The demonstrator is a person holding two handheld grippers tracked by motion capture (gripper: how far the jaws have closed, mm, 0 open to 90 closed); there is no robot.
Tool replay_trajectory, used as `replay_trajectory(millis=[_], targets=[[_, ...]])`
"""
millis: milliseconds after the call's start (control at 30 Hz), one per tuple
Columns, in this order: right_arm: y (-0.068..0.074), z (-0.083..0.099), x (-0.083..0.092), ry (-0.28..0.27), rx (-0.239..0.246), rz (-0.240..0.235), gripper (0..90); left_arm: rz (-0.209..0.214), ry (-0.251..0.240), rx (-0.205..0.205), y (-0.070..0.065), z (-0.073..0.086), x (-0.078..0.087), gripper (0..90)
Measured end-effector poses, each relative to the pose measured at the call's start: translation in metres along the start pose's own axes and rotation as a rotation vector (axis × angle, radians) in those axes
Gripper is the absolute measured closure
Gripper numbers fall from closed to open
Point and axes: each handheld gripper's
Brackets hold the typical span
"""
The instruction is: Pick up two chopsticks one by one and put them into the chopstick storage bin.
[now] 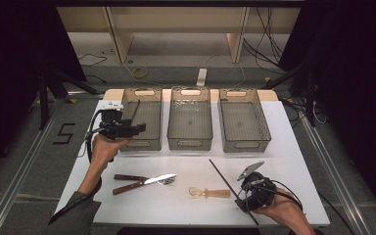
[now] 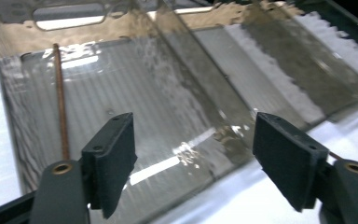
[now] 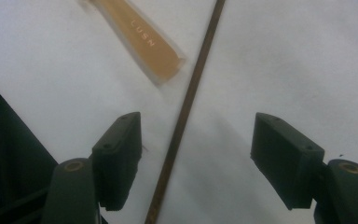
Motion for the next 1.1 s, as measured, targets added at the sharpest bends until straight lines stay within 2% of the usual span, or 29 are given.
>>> replay_trajectory(millis=[133,400,500,567,667,800,967,1100], targets=[[0.001,-0.001,0.0,0.013,-0.01,0.012,36.5,0.054,-0.015,0.001,-0.011,0.009,0.01,23.5],[0.001,-0.001,-0.001,0.05,-0.018,0.007,41.0,0.108,-0.062,-0.039,-0.031,0.027,0.027,20.3],[0.001,-0.001,-0.002,0.062,-0.023,0.002,43.7,0.137,-0.079,-0.041,-0.038,0.032,0.034,20.2],[0.001,0.0,-0.002,0.076,-0.022,-0.004,45.1,0.146,-0.088,-0.051,-0.042,0.036,0.037,20.2],[0.001,0.0,-0.003,0.09,-0.013,-0.005,49.0,0.141,-0.069,-0.092,-0.045,0.045,0.038,20.0],[0.002,0.0,-0.005,0.111,-0.014,-0.012,54.2,0.157,-0.061,-0.095,-0.05,0.054,0.041,19.9],[0.002,0.0,-0.007,0.132,-0.012,-0.022,60.5,0.185,-0.077,-0.103,-0.055,0.058,0.046,18.9],[0.003,-0.001,-0.01,0.147,0.003,-0.029,64.0,0.202,-0.068,-0.105,-0.059,0.062,0.048,17.6]])
Point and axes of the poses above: each handheld gripper's, and its own axes: x roughly backward along the jaws, z roughly out of its underside, y roughly to its left, and after that the axes turned 10 degrees about -y, right-handed
